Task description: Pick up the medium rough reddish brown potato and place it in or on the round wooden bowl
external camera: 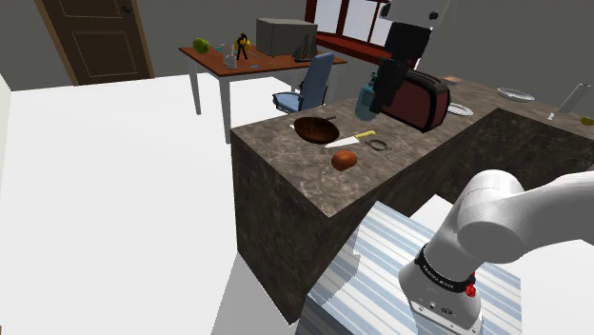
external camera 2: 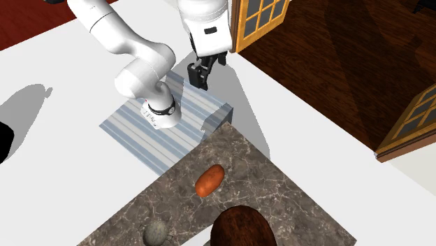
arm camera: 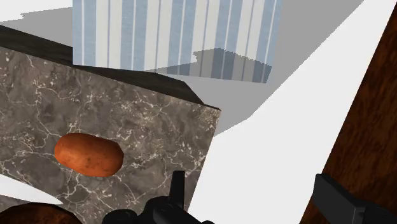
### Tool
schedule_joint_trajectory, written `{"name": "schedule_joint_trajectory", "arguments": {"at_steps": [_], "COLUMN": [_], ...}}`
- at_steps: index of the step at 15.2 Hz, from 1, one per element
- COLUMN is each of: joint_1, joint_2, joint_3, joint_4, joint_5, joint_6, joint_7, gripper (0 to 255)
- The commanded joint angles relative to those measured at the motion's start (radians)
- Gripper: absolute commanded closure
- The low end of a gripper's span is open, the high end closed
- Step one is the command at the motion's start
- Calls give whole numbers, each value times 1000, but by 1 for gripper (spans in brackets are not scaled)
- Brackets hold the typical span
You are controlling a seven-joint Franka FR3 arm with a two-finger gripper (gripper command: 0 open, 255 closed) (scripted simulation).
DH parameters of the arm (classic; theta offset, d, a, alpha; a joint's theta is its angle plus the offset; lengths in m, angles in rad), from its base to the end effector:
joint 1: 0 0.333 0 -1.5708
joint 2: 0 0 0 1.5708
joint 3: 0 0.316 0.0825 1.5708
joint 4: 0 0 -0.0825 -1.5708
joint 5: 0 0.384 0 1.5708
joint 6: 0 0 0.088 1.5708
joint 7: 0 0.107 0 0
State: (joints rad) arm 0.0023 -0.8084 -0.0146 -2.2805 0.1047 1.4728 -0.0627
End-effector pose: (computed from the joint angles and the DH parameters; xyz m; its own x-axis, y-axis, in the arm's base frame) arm 0.2905 0.0067 0.6246 0.9979 0.0647 0.0085 0.0652 -0.9913 -0.1142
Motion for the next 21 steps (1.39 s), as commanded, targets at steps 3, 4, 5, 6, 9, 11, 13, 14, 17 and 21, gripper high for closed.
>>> {"name": "schedule_joint_trajectory", "arguments": {"at_steps": [3,4,5,6,9,11,13,14,17,21], "joint_1": [23,35,46,56,87,107,128,138,170,215], "joint_2": [5,10,16,25,63,98,140,164,247,379], "joint_3": [-41,-62,-83,-104,-168,-211,-253,-274,-334,-408], "joint_4": [-46,-67,-86,-104,-149,-171,-188,-194,-203,-198], "joint_5": [-42,-64,-86,-108,-174,-217,-258,-277,-329,-378], "joint_6": [33,51,70,90,157,206,261,289,380,512], "joint_7": [-121,-181,-240,-299,-474,-588,-701,-756,-920,-1135], "gripper": [0,0,0,0,0,0,0,0,0,0]}}
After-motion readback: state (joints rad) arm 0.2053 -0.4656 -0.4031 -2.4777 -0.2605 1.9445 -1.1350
